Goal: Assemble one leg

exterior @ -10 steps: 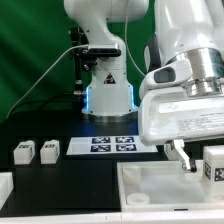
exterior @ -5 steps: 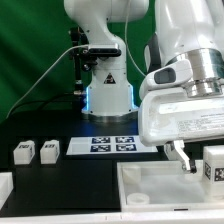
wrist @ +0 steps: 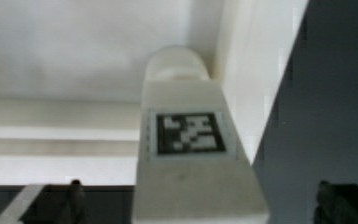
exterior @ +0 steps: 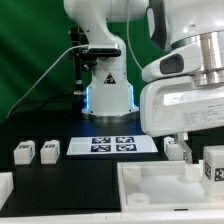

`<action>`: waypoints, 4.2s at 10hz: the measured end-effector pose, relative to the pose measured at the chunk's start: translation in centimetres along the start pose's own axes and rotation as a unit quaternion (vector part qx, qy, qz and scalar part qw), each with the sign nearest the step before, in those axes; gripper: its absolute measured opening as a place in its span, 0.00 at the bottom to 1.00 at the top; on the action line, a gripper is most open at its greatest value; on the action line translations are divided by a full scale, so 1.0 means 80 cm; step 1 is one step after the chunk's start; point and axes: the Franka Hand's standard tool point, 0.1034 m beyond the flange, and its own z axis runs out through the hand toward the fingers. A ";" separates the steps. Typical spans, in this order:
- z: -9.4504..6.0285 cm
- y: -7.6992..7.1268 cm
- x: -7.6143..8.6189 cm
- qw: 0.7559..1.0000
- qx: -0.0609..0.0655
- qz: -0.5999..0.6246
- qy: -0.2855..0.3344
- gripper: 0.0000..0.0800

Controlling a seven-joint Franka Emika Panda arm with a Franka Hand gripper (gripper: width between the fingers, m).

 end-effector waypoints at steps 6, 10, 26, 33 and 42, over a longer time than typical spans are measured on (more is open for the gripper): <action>0.013 0.003 0.015 0.998 0.001 -0.001 -0.060 0.81; 0.016 0.004 0.014 0.998 -0.001 -0.001 -0.062 0.66; 0.020 0.008 0.017 0.690 0.034 0.723 -0.016 0.37; 0.024 0.004 0.015 0.797 0.041 0.602 -0.008 0.76; 0.021 0.013 0.019 0.988 0.001 0.153 -0.002 0.81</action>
Offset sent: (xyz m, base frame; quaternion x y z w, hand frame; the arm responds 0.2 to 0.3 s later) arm 0.0063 -0.0025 -0.0077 -0.0236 0.0105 -0.0040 0.9997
